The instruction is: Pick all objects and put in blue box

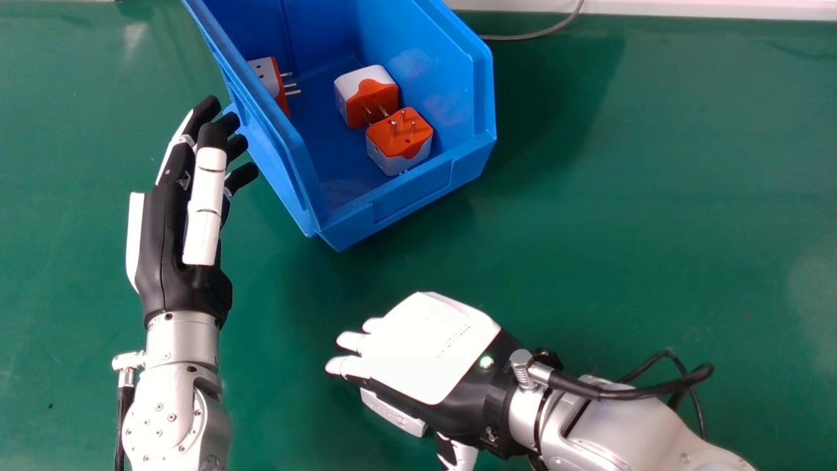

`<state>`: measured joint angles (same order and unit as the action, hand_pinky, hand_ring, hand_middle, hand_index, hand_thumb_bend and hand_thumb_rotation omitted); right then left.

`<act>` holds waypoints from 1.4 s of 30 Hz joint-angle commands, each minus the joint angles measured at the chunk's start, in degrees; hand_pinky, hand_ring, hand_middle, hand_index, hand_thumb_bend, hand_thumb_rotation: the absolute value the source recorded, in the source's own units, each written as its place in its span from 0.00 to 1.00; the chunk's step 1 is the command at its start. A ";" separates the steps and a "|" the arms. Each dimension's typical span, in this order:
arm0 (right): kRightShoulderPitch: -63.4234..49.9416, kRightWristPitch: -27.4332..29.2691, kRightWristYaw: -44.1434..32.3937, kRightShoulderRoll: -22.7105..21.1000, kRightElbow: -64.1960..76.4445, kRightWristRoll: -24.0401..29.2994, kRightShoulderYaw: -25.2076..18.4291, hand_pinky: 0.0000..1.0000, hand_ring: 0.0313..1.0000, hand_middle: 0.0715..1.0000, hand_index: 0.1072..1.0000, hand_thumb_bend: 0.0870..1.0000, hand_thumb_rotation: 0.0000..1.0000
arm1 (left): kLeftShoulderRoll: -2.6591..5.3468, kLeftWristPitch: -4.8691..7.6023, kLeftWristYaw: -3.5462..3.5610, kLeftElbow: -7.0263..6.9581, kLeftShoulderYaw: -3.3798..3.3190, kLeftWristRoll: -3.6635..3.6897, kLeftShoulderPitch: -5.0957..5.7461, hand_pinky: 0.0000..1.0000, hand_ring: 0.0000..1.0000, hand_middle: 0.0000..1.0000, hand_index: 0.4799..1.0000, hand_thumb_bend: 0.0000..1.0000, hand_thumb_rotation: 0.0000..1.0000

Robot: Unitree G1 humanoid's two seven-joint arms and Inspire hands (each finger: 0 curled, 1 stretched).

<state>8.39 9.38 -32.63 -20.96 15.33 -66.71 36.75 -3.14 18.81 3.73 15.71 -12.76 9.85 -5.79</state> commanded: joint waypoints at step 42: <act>3.41 1.71 4.39 -0.36 -4.08 -0.13 0.77 0.65 0.84 0.87 0.79 0.68 0.00 | -0.20 0.19 -0.31 -1.88 0.03 -0.19 0.58 0.80 0.86 0.86 0.74 0.64 0.79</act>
<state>10.64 10.67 -29.54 -21.47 11.08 -67.22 37.88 -3.16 18.57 3.27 15.14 -12.75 9.53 -5.40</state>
